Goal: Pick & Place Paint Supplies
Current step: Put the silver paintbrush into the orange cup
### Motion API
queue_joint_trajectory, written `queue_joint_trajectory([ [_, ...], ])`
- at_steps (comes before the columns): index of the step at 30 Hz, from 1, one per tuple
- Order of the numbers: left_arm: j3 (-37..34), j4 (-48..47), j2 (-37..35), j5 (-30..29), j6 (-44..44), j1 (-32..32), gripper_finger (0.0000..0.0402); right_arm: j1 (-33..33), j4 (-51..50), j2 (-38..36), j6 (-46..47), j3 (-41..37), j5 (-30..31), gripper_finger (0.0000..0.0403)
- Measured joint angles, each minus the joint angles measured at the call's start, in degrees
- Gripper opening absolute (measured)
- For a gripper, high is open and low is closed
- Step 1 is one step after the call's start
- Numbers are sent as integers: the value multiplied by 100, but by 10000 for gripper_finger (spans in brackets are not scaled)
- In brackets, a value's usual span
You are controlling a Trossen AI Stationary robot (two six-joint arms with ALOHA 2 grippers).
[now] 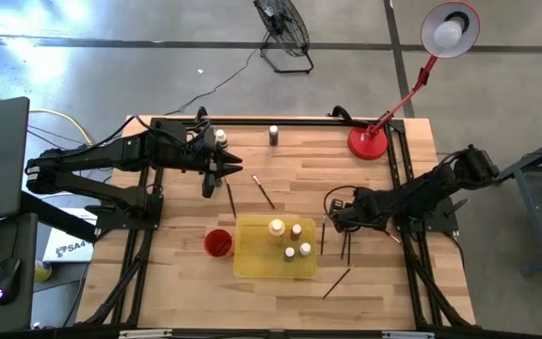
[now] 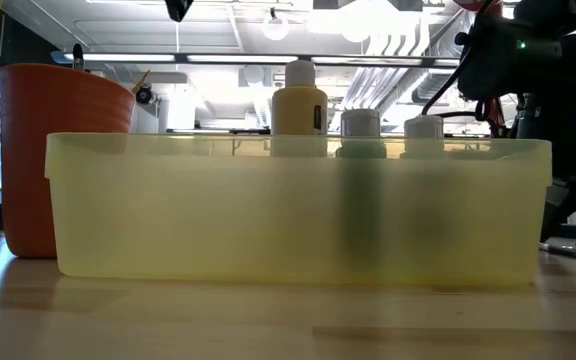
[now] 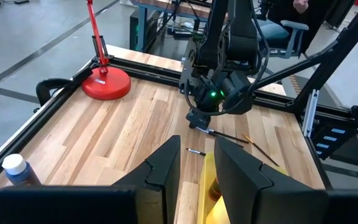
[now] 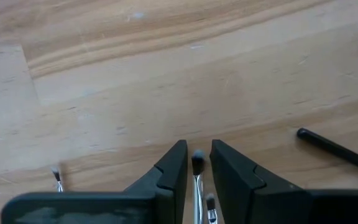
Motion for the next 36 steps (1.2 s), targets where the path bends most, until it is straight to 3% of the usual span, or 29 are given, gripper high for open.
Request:
queue_joint_trajectory([
  [7,0,2,0,1,0,1,97,0,-9,0,0,2,-110,61],
  [16,0,1,0,1,0,-1,97,4,40,267,0,26,-118,7],
  [26,0,-109,-2,0,-3,-1,97,7,85,317,-107,16,-31,3],
  [36,0,-127,-2,-1,2,-1,97,-1,188,-228,-191,-2,311,3],
])
